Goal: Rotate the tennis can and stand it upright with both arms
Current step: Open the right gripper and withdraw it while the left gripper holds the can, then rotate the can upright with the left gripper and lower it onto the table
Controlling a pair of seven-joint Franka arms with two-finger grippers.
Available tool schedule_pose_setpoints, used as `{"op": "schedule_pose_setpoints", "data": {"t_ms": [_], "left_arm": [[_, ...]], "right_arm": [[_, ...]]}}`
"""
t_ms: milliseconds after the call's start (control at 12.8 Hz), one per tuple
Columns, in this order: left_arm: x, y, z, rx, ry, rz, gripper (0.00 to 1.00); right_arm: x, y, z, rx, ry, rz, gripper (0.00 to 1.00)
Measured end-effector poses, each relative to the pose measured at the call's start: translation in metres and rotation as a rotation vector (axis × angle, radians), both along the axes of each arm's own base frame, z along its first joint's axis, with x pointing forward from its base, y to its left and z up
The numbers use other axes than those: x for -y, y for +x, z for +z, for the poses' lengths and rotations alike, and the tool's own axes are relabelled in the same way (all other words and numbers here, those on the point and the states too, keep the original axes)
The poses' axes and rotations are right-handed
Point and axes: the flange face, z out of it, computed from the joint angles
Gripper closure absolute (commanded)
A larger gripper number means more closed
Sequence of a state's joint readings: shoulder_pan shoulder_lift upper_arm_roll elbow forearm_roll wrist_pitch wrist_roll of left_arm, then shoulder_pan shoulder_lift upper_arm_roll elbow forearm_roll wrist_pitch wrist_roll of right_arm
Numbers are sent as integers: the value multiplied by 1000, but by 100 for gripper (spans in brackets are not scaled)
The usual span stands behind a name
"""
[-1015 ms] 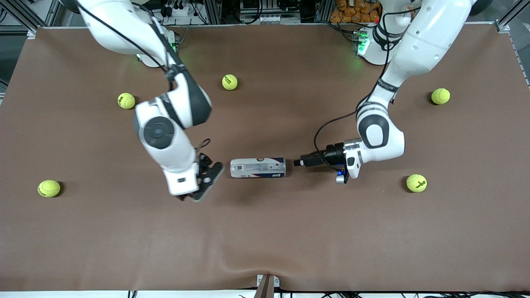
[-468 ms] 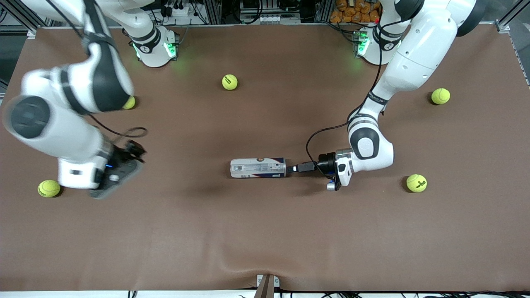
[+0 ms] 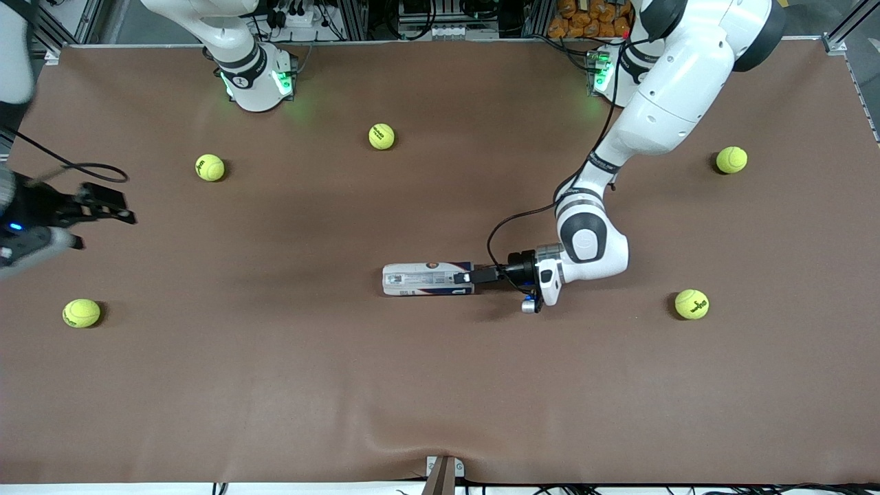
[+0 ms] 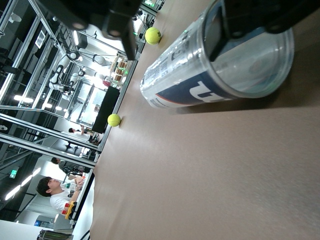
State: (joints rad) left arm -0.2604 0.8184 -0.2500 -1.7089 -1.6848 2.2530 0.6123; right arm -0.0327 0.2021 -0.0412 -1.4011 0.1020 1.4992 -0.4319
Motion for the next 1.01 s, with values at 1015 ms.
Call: {"op": "schedule_pose_setpoints", "data": {"t_ms": [1015], "left_arm": [[12,55,142,100,-52,12,100]], "right_arm": [[22,-78,73,-25,-137,-536,0]]}}
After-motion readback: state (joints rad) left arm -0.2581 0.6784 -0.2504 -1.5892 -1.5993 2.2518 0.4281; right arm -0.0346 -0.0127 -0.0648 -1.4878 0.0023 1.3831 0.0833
